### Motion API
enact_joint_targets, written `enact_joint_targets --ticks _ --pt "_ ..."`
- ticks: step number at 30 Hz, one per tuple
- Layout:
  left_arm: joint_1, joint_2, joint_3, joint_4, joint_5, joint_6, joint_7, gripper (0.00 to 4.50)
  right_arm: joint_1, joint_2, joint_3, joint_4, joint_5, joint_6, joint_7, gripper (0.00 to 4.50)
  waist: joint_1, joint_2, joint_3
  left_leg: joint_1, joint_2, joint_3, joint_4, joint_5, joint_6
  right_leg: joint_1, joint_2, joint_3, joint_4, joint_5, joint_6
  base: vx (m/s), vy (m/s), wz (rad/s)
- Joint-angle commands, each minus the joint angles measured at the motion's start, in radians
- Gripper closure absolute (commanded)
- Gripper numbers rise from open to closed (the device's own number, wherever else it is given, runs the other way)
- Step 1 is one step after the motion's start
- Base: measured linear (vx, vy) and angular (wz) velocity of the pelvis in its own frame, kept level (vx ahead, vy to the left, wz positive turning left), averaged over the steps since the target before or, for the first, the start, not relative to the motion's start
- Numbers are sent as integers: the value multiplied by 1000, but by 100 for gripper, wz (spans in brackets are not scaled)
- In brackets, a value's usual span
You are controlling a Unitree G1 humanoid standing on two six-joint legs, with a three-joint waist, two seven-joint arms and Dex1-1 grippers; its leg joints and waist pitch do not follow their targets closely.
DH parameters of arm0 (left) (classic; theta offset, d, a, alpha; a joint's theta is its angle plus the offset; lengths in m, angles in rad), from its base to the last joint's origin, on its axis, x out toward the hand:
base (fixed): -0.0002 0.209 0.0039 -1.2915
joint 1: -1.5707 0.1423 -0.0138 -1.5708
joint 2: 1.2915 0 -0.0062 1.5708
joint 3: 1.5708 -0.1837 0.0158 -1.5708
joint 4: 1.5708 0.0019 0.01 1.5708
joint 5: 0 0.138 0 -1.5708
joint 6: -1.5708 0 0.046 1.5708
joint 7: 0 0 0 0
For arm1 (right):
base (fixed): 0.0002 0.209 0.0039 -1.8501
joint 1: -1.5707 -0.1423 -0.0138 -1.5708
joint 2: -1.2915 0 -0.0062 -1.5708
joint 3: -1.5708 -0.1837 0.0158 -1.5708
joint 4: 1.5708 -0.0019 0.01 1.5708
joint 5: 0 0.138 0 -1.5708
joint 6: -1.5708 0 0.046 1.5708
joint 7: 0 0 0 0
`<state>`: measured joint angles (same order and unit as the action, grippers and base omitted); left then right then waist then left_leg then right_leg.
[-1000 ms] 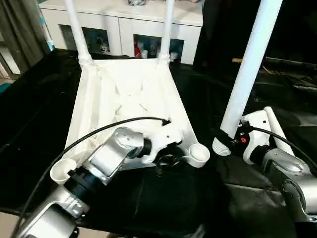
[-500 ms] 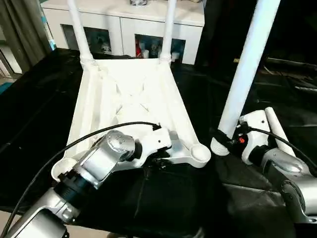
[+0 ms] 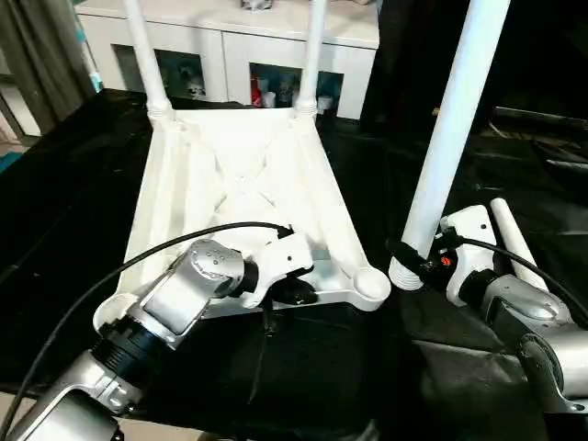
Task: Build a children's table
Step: Insert table leg to table base
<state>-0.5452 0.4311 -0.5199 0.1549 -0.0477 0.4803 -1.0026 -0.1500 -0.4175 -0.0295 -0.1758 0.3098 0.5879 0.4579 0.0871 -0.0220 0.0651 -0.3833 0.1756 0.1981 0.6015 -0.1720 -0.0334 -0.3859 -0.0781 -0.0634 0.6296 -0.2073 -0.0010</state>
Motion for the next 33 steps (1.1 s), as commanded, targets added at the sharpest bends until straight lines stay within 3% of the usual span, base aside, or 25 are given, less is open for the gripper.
enact_joint_targets --ticks 1,8,9,14,15,24,25,28,29,30,33 --pt "9 15 -18 -11 19 -9 -12 450 -17 -9 -6 1 1 2 4 259 1 -8 -66 24 58 -30 -75 -203 -15 31 -77 54 -89 -243 -165 0 0 0" --pt "12 18 -19 1 34 -13 -15 450 -23 -11 -10 9 -2 0 10 259 1 -7 -66 23 58 -30 -75 -201 -17 32 -77 54 -87 -238 -167 0 0 0" --pt "6 10 -8 11 25 -11 -14 405 -24 -12 -10 11 -2 -1 10 259 1 -8 -66 24 58 -29 -75 -203 -18 31 -77 54 -87 -241 -168 0 0 0" --pt "-1 3 4 16 26 -19 -5 374 -24 -12 -10 9 -3 0 10 259 2 -8 -66 24 57 -30 -76 -213 -21 31 -77 54 -90 -259 -162 0 0 0" --pt "-2 2 4 18 28 -22 -6 361 -24 -12 -11 8 -4 0 10 259 2 -3 -67 25 58 -31 -76 -214 -23 30 -77 54 -90 -254 -163 0 0 0" --pt "-11 -15 23 44 19 -36 -6 361 -15 -7 -13 -3 -3 2 8 259 2 -1 -68 24 57 -30 -75 -207 -19 33 -76 54 -87 -218 -176 0 0 0" --pt "-11 -14 23 45 18 -36 -8 390 -14 -6 -13 -4 -2 2 8 259 2 -1 -68 24 57 -31 -75 -209 -20 33 -76 54 -88 -220 -176 0 0 0" --pt "-6 -11 24 44 5 -25 -30 397 -15 -4 -12 -3 1 2 12 259 2 -1 -68 26 58 -31 -76 -218 -24 32 -77 54 -88 -229 -177 0 0 0" --pt "-1 -4 20 40 11 -24 -40 426 -18 -3 -10 -1 4 0 17 259 3 -1 -67 25 58 -31 -76 -219 -24 33 -78 54 -88 -230 -178 0 0 0" --pt "2 -2 20 38 11 -22 -42 426 -22 0 -12 -1 9 3 18 259 2 -6 -67 24 58 -30 -76 -216 -21 33 -77 54 -88 -228 -176 0 0 0" --pt "13 10 14 32 16 -18 -51 440 -37 8 -17 1 30 6 31 259 1 -3 -67 24 58 -32 -76 -217 -20 33 -79 54 -88 -236 -176 0 0 0"
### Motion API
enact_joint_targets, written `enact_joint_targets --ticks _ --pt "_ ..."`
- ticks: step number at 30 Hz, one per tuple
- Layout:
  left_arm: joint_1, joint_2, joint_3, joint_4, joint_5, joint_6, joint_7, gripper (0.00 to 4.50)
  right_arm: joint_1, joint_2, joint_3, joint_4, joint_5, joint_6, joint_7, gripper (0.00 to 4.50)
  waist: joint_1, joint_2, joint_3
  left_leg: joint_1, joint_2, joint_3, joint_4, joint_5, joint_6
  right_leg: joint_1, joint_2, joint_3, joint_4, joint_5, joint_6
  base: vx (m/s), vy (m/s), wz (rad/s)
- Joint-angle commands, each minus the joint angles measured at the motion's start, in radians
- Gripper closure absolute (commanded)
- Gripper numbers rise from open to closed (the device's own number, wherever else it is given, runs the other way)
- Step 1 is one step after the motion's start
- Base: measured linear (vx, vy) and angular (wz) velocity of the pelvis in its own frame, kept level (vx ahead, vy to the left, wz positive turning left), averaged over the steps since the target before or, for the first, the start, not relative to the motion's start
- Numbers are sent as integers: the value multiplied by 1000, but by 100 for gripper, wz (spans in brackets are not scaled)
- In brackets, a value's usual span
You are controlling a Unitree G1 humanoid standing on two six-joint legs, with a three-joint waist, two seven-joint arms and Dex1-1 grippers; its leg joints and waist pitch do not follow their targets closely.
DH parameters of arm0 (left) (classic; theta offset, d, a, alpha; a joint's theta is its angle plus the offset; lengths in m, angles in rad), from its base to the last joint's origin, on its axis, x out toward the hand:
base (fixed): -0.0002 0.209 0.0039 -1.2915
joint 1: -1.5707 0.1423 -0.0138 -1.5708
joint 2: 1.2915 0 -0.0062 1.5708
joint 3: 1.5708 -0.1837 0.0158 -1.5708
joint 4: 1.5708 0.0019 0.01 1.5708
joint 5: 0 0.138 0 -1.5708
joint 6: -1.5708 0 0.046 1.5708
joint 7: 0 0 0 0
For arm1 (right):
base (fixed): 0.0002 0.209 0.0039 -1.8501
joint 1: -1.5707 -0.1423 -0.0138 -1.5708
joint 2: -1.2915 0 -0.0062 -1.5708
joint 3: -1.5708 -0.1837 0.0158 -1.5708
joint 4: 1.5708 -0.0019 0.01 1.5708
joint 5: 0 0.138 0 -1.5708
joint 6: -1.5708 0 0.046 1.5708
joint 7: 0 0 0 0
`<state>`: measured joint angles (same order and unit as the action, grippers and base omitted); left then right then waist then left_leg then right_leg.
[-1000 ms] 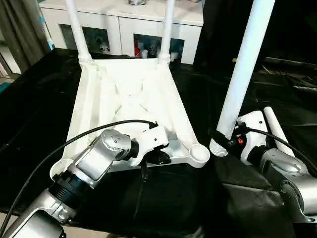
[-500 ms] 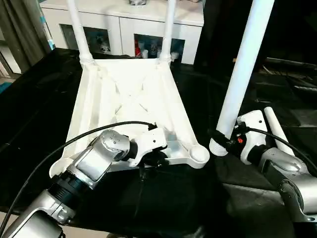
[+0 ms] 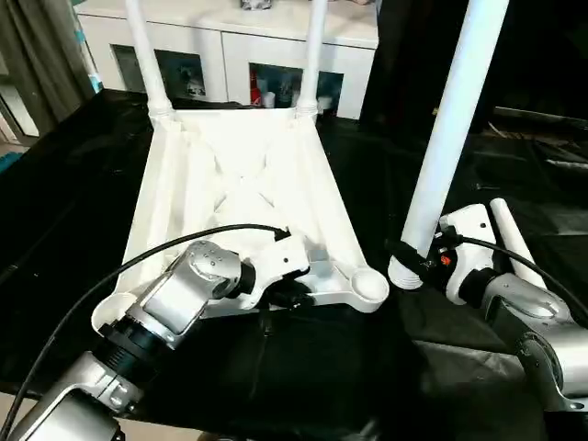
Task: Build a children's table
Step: Insert table leg to table base
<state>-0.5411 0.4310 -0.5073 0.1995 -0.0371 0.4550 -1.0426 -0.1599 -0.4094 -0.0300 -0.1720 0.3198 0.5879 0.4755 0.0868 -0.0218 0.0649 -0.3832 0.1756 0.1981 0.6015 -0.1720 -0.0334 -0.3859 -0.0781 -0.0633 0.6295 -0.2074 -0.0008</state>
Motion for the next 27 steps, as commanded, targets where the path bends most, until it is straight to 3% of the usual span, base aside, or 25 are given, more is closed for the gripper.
enact_joint_targets --ticks 1,5,6,8,9,11,12,15,27 --pt "9 10 1 -13 5 7 -11 445 -27 0 -16 -3 20 6 13 259 2 -3 -67 24 58 -32 -76 -217 -20 33 -79 54 -87 -236 -176 0 0 0" --pt "9 9 16 -8 -3 7 -11 450 -51 24 -46 -1 89 22 43 259 1 -4 -69 24 59 -30 -75 -197 -10 33 -78 54 -83 -201 -187 0 0 0" --pt "12 8 31 -6 -22 -25 -26 450 -68 48 -73 -8 168 48 78 259 3 -4 -69 25 59 -30 -74 -197 -6 33 -79 54 -82 -194 -193 0 0 0" --pt "15 8 36 -7 -32 -44 -40 450 -70 49 -74 -16 203 66 108 259 3 -3 -70 23 59 -30 -74 -185 -3 35 -77 53 -81 -177 -196 0 0 0" --pt "21 8 44 -8 -52 -76 -65 450 -67 34 -47 -25 230 97 163 259 3 -3 -70 23 59 -30 -74 -185 0 36 -77 53 -80 -167 -199 0 0 0" --pt "23 8 44 -2 -55 -97 -76 450 -62 22 -14 -13 209 102 184 259 5 -3 -70 23 60 -29 -74 -176 0 35 -77 53 -78 -156 -200 0 0 0" --pt "24 10 41 4 -52 -109 -79 450 -61 19 5 4 184 95 183 259 4 -11 -69 22 59 -28 -75 -176 -3 36 -76 52 -81 -165 -197 0 0 0" --pt "25 11 45 11 -48 -115 -72 450 -68 22 21 42 157 82 170 259 7 -7 -68 26 60 -28 -75 -192 -17 31 -81 53 -83 -210 -196 0 0 0" --pt "10 -6 71 79 -36 -152 -65 450 -63 -26 54 42 165 134 219 259 7 -9 -65 24 59 -30 -77 -218 -23 32 -82 54 -92 -287 -164 0 0 0"
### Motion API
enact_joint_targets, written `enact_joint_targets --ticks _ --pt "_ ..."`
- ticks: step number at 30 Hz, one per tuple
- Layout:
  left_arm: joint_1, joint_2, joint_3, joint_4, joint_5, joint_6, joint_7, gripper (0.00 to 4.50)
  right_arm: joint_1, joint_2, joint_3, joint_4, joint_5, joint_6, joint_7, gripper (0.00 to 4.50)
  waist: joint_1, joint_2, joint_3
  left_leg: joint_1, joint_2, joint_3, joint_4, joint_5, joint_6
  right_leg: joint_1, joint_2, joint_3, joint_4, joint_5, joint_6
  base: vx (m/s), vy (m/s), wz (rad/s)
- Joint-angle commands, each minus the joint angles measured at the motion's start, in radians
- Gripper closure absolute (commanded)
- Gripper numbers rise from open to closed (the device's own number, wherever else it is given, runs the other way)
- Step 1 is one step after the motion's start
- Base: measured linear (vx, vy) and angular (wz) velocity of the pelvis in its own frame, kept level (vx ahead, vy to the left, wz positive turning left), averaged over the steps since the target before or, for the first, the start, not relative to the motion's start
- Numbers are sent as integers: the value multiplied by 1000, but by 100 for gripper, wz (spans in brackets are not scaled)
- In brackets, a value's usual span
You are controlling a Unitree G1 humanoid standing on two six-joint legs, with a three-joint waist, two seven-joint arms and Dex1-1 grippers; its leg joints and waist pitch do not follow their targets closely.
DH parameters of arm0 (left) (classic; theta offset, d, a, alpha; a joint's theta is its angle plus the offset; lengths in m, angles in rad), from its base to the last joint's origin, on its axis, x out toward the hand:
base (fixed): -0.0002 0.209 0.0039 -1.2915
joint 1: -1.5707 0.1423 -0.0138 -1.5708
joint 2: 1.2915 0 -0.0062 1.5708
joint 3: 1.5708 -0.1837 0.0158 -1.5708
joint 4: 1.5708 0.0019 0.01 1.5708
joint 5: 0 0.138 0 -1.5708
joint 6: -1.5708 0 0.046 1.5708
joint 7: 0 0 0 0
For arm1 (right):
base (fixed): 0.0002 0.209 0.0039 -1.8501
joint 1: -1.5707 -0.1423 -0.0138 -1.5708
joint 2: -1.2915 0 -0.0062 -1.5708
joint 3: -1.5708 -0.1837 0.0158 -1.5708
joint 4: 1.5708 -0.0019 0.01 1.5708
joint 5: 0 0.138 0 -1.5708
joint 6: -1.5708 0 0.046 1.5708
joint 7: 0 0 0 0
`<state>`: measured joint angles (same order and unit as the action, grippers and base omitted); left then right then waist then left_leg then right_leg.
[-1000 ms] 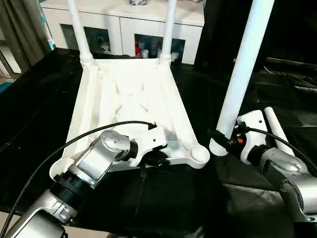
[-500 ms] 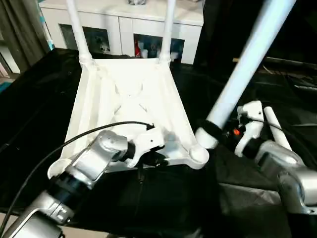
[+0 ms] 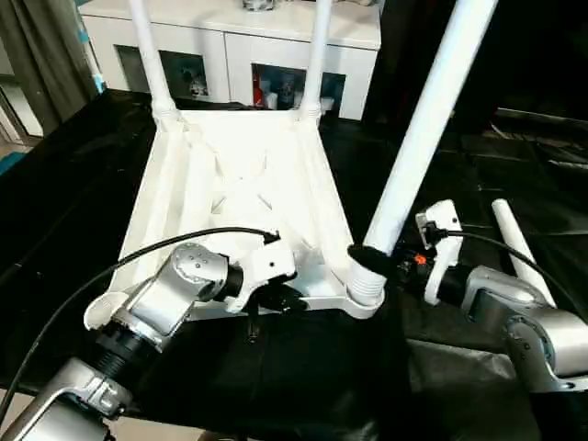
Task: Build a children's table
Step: Insert table leg to table base
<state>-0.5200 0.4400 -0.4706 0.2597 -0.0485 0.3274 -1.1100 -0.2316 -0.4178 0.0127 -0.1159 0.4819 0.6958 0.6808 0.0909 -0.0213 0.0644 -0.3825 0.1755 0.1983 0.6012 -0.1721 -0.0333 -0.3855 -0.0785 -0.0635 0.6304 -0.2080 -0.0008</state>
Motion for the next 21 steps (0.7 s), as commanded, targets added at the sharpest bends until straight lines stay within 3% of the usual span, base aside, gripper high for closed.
enact_joint_targets --ticks 1,4,14,21 --pt "-11 -15 34 20 -24 -25 3 450 9 -18 11 -16 4 28 15 259 3 -9 -65 24 59 -30 -76 -220 -22 30 -82 55 -93 -288 -164 0 0 0" --pt "-15 -18 35 28 -22 -32 3 450 15 -28 9 -23 12 37 28 259 3 -10 -64 25 60 -31 -77 -231 -24 28 -83 55 -95 -309 -160 0 0 0" --pt "-18 -26 39 38 -16 -45 -2 450 -6 13 23 104 -49 -56 4 259 1 -10 -65 24 60 -31 -77 -232 -28 27 -85 54 -94 -300 -172 0 0 0" --pt "-23 -28 43 41 -16 -47 -2 450 24 34 -7 153 -30 -116 26 259 0 -9 -61 28 62 -34 -80 -282 -34 23 -88 55 -104 -381 -152 0 0 0"
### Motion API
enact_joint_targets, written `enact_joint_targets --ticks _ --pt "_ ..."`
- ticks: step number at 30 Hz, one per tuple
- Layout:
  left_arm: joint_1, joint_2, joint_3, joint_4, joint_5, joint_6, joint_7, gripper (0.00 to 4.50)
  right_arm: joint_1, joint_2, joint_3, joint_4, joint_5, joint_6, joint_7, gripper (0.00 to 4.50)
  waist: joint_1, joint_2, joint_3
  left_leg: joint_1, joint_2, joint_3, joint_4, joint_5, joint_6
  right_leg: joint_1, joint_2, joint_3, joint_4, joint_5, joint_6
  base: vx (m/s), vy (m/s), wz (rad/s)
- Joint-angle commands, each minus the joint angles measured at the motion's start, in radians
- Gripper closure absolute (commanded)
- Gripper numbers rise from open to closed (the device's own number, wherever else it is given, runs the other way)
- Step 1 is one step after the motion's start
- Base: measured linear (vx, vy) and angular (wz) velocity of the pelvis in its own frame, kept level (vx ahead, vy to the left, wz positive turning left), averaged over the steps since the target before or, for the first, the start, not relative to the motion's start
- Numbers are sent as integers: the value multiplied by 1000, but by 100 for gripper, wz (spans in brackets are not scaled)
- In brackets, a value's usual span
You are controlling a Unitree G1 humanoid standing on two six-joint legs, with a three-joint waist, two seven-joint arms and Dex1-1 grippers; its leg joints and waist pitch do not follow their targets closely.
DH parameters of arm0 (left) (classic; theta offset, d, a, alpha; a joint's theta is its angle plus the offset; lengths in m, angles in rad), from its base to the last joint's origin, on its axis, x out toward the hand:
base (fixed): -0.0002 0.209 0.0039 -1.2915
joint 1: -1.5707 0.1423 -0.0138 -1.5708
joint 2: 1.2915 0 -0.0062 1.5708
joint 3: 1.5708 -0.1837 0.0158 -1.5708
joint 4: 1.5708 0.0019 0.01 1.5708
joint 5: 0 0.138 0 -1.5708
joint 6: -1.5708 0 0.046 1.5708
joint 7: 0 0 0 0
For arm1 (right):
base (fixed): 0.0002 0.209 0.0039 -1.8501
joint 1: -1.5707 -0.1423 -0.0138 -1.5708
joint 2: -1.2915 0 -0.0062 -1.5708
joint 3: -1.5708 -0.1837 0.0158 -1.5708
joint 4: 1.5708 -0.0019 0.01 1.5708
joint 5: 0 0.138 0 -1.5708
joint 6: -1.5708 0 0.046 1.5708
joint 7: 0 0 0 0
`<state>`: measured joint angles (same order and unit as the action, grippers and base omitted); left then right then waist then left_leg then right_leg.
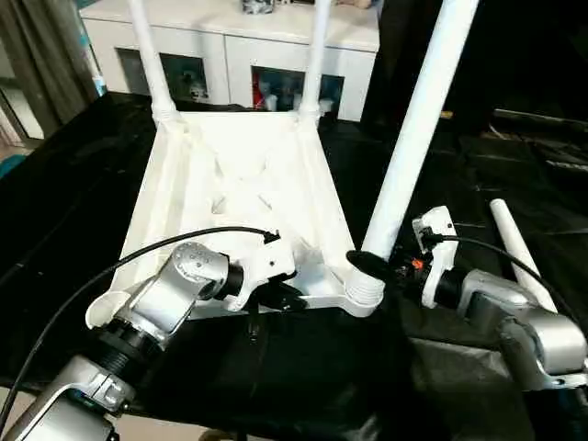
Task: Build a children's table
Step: Insert table leg to table base
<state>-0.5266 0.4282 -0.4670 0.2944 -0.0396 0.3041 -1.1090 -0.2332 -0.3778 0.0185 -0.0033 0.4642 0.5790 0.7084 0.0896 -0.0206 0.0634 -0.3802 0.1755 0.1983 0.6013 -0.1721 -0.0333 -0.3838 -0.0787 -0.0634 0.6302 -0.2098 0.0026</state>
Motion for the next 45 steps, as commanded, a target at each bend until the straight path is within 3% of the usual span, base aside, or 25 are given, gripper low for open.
enact_joint_targets --ticks 1,6,11,16,18,20,21,26,32,35,37,39,41,43,45 --pt "-19 -18 40 11 -23 -27 -1 450 43 1 -23 46 -8 -16 5 259 1 -9 -60 26 62 -35 -80 -282 -34 21 -87 54 -103 -379 -155 0 0 0" --pt "-20 -20 43 13 -21 -31 4 450 99 42 -79 62 19 -77 -15 259 3 -10 -62 23 61 -34 -80 -274 -24 22 -87 55 -103 -357 -160 0 0 0" --pt "-27 -25 43 24 -17 -39 6 450 162 79 -106 106 -2 -190 -42 260 2 -4 -59 24 62 -35 -82 -298 -27 19 -88 54 -107 -378 -160 0 0 0" --pt "-34 -27 43 35 -7 -49 8 450 208 70 -57 87 -67 -260 -31 260 -1 -1 -56 27 62 -40 -86 -350 -37 16 -89 53 -118 -462 -132 0 0 0" --pt "-38 -28 42 40 -1 -56 10 450 225 37 0 45 -132 -289 -31 261 0 0 -57 28 63 -41 -88 -353 -40 15 -88 53 -119 -471 -122 0 0 0" --pt "-39 -29 43 42 1 -58 12 450 230 30 13 26 -147 -291 -34 261 1 -7 -58 30 63 -39 -88 -345 -34 14 -88 55 -119 -455 -123 0 0 0" --pt "-39 -30 43 44 1 -59 14 450 233 26 19 16 -154 -295 -35 261 1 -4 -58 25 63 -39 -90 -330 -27 17 -87 55 -115 -434 -127 0 0 0" --pt "-35 -30 42 42 2 -60 11 450 213 32 19 9 -158 -295 -54 261 0 -5 -57 26 62 -39 -88 -340 -22 14 -89 54 -119 -467 -125 0 0 0" --pt "-38 -30 35 47 7 -69 -3 450 139 32 24 70 -132 -250 -37 261 -7 -4 -54 28 62 -44 -90 -380 -32 11 -90 51 -126 -517 -118 0 0 0" --pt "-38 -27 28 45 7 -70 -17 450 95 8 53 119 -133 -214 27 261 -10 -6 -53 26 62 -47 -93 -389 -38 15 -91 49 -127 -537 -109 0 0 0" --pt "-38 -27 27 46 8 -71 -19 450 86 2 61 129 -136 -209 42 261 -10 -5 -55 27 63 -48 -93 -388 -39 16 -92 48 -127 -527 -111 0 0 0" --pt "-38 -26 25 44 8 -71 -22 450 73 -17 84 141 -141 -199 82 261 -9 -12 -58 27 64 -45 -94 -369 -34 17 -90 49 -122 -472 -123 0 0 0" --pt "-37 -26 24 43 7 -70 -23 450 70 -22 91 142 -138 -192 95 261 -7 -8 -57 30 65 -42 -94 -363 -33 14 -89 53 -121 -429 -138 0 0 0" --pt "-37 -26 25 38 5 -69 -27 450 74 -38 107 142 -141 -198 126 261 -6 -15 -59 30 65 -41 -95 -370 -33 16 -89 52 -119 -425 -139 0 0 0" --pt "-38 -27 27 39 5 -69 -29 450 83 -51 117 143 -143 -208 152 261 -3 -16 -59 34 65 -40 -93 -366 -30 15 -89 53 -120 -424 -141 0 0 0"
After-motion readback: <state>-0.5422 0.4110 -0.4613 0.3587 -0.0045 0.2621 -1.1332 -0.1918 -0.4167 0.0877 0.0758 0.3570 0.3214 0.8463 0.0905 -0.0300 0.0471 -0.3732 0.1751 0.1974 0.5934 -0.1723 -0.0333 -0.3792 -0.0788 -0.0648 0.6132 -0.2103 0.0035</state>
